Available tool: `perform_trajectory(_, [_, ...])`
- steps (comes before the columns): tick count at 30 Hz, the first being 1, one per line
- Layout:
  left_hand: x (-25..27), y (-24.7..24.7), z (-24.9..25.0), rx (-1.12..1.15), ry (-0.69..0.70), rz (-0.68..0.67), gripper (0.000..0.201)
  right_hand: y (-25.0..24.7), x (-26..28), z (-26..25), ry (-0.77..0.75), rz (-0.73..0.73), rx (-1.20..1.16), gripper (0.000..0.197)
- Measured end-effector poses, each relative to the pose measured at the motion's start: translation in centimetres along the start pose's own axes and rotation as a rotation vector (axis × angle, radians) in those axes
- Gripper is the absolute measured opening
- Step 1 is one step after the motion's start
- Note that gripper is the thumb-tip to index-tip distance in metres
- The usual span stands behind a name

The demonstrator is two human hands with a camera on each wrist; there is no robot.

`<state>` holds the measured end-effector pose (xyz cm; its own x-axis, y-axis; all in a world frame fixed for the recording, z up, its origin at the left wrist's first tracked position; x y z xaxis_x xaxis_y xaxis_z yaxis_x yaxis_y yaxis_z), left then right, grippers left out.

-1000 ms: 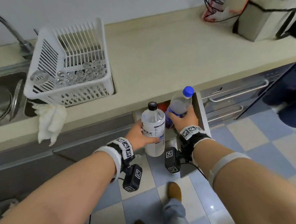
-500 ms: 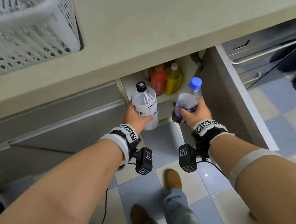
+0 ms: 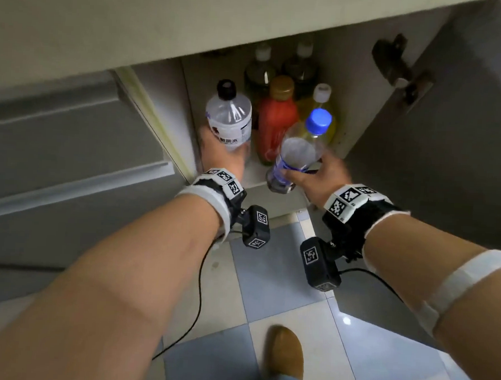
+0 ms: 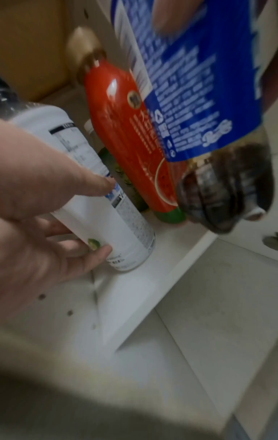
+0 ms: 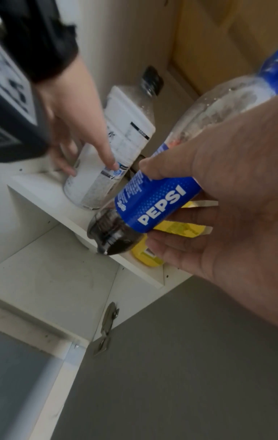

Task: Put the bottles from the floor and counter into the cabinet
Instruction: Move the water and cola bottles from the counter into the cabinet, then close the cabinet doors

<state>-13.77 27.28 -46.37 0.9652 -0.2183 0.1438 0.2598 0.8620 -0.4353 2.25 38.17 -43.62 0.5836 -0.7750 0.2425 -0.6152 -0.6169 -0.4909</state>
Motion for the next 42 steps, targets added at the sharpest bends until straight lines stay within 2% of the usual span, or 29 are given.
perform_trajectory(3, [-1.7,1.4,-0.2,0.002,0.010,0.039,0.070,0.5,-1.7,1.1,-0.038,-0.004,0.053,0.060])
perform_trajectory(6, [-1.4,1.5,-1.1,0.000,-0.012,0.053,0.073,1.0,-2.7,0.9,-0.069,-0.009,0.070,0.065])
perform_trajectory(9, [0.7,0.7,-2.5,-0.013,-0.066,-0.044,0.064,1.3,-2.2,-0.7,-0.076,-0.037,0.137,0.063])
perform_trajectory(13, [4.3,-1.8,-4.2,-0.187,-0.131,-0.162,0.035,2.7,-1.9,-3.3,-0.077,-0.096,0.152,0.061])
perform_trajectory(15, [5.6,-3.5,-5.3,-0.319,-0.106,-0.260,0.024,4.0,-2.2,-4.3,-0.073,-0.131,0.184,0.053])
perform_trajectory(19, [7.0,-6.8,-6.9,-0.706,0.069,-0.461,0.019,7.4,-2.8,-5.3,-0.093,-0.110,0.275,0.068])
perform_trajectory(23, [7.5,-9.2,-8.2,-0.824,0.186,-0.464,0.016,10.0,-2.9,-5.4,-0.101,-0.060,0.305,0.066])
perform_trajectory(26, [7.4,-10.4,-8.8,-0.824,0.163,-0.455,0.018,10.7,-2.7,-5.7,-0.117,-0.087,0.327,0.062])
perform_trajectory(29, [7.8,-11.5,-8.4,-0.780,0.123,-0.447,0.019,10.9,-1.6,-5.3,-0.036,-0.121,0.383,0.065])
perform_trajectory(31, [8.7,-12.5,-7.7,-0.739,0.101,-0.454,0.019,10.6,0.2,-5.1,0.079,-0.192,0.367,0.064])
perform_trajectory(34, [11.2,-15.0,-5.1,-0.668,0.043,-0.517,0.021,8.5,4.5,-5.2,0.207,-0.256,0.295,0.050])
perform_trajectory(35, [11.6,-15.5,-4.7,-0.664,0.037,-0.520,0.021,8.2,5.8,-5.3,0.212,-0.258,0.306,0.044])
perform_trajectory(38, [14.7,-19.0,1.0,-0.677,0.069,-0.558,0.021,2.7,12.3,-9.9,0.157,-0.231,0.395,0.027])
perform_trajectory(40, [16.6,-21.1,5.4,-0.696,0.077,-0.572,0.017,-1.6,16.1,-13.5,0.131,-0.213,0.416,0.025])
perform_trajectory(42, [17.9,-23.0,9.5,-0.681,0.102,-0.569,0.015,-6.2,18.5,-16.7,0.071,-0.125,0.471,0.027])
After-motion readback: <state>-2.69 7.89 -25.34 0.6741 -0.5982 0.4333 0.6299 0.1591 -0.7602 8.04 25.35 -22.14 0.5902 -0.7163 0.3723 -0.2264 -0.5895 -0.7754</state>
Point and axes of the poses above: each hand's wrist, its own x-axis away from the middle knuckle, its own y-axis out of the palm, z = x × y, the point moved 1 cm from there along -x, towards the middle knuckle, and after that the axes turned 1 degree about z, right-handed, at the moved point
